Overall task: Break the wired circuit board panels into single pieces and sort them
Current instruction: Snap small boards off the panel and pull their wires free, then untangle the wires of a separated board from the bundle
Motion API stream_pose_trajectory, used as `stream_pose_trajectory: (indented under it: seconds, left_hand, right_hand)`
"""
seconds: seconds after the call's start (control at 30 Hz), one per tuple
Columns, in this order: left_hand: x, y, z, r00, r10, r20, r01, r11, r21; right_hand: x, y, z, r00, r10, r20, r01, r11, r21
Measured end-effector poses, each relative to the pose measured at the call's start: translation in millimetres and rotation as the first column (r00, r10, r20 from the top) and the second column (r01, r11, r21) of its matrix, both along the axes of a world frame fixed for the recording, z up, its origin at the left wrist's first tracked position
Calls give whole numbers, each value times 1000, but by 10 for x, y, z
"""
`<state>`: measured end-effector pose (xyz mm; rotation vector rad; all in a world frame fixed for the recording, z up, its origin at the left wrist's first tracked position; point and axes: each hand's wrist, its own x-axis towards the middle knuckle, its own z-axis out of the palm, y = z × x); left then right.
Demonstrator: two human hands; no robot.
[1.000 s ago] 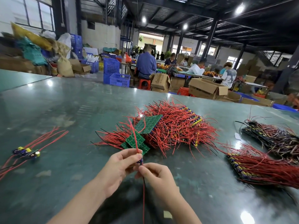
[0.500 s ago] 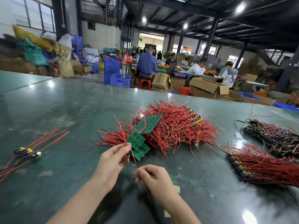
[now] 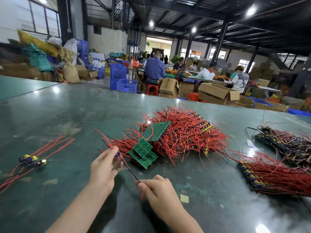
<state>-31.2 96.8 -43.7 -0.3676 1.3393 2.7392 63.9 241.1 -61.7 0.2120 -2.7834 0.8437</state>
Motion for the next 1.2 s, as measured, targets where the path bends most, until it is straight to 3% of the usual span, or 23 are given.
stream_pose_trajectory:
  seconds: [0.17, 0.23, 0.3, 0.33, 0.37, 0.4, 0.43, 0.47, 0.5, 0.53, 0.7, 0.83, 1.03, 1.1, 1.2]
  left_hand:
    - [-110, -280, 271, 996, -32, -77, 36, 998, 58]
    - [-251, -530, 402, 989, -118, -93, 105, 985, -134]
    - [-380, -845, 494, 972, -205, -115, 131, 880, -456]
    - [-436, -1019, 522, 965, -235, -118, 108, 764, -635]
    - [-494, -1199, 533, 959, -257, -119, 56, 585, -809]
    - [-549, -1372, 527, 957, -273, -103, -3, 342, -940]
    - [-593, -1530, 508, 962, -263, -67, -44, 90, -995]
    - [-639, -1676, 471, 976, -217, -26, -49, -104, -993]
    - [-675, -1802, 414, 986, -165, 4, -30, -203, -979]
    - [-710, -1906, 341, 991, -132, 16, -16, -242, -970]
    - [-835, -2171, -66, 995, -97, -24, -55, -332, -942]
    - [-852, -2181, -165, 999, -29, -39, -44, -172, -984]
    - [-729, -1860, -117, 988, -16, -154, -151, -321, -935]
    - [-633, -1581, -58, 966, -110, -233, -253, -230, -940]
    - [-515, -1040, 28, 920, -301, -250, -253, 32, -967]
  right_hand:
    - [-25, 94, -17, 987, -114, -112, 106, 992, -73]
    - [-25, 91, -21, 987, -120, -108, 113, 991, -67]
    - [-22, 80, -34, 990, -93, -107, 91, 996, -21]
    - [-21, 71, -40, 991, -76, -109, 77, 997, 0]
    - [-21, 61, -45, 992, -64, -110, 65, 998, 9]
    - [-23, 51, -48, 992, -58, -110, 59, 998, 8]
    - [-27, 45, -49, 992, -56, -112, 56, 998, 0]
    - [-31, 41, -49, 992, -56, -115, 55, 998, -9]
    - [-31, 38, -49, 991, -56, -120, 55, 998, -14]
    - [-28, 35, -49, 991, -55, -121, 53, 998, -13]
    - [-14, 30, -47, 993, -46, -112, 45, 999, -9]
    - [-19, 35, -58, 992, -50, -116, 48, 999, -13]
    - [-27, 47, -88, 991, -33, -131, 32, 999, -10]
    - [-27, 45, -92, 991, -29, -129, 27, 1000, -12]
    - [-22, 37, -84, 993, -30, -114, 29, 1000, -11]
